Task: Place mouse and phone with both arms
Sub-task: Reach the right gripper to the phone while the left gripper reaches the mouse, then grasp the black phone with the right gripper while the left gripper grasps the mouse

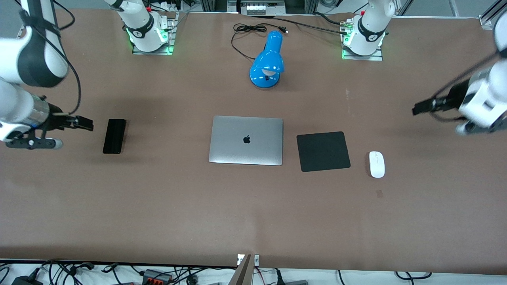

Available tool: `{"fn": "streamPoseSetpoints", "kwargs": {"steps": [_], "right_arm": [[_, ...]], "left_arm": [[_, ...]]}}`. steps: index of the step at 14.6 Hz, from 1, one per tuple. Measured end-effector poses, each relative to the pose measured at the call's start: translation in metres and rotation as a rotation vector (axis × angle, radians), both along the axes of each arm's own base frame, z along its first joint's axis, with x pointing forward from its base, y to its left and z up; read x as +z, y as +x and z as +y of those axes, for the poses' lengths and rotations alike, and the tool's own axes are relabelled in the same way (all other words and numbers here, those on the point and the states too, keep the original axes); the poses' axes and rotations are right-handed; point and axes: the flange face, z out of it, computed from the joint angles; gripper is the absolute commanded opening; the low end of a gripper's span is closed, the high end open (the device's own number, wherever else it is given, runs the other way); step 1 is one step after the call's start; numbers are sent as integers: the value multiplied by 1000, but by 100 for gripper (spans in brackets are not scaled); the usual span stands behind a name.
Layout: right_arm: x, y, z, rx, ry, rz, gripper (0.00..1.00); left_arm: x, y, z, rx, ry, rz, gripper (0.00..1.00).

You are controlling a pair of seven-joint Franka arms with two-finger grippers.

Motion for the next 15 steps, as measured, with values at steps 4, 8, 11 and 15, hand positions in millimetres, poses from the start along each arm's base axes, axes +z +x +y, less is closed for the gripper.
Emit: {"fn": "streamPoseSetpoints", "kwargs": {"steps": [4,8,11,15], "right_arm": [[-85,-16,-17,-23,3,-15,100],[-148,-23,-38,-54,5,-4,100],[-175,-24,-39,-56,7,22,100],[-199,-26,-43,-61,8,29,100]], "left_arm": [[-111,47,6,-41,39,12,100],[-185,64,-23,-141,93,18,100],[-219,66,-33,-158,81,43,100],[-244,70,-36,-210,62,25,100]]}}
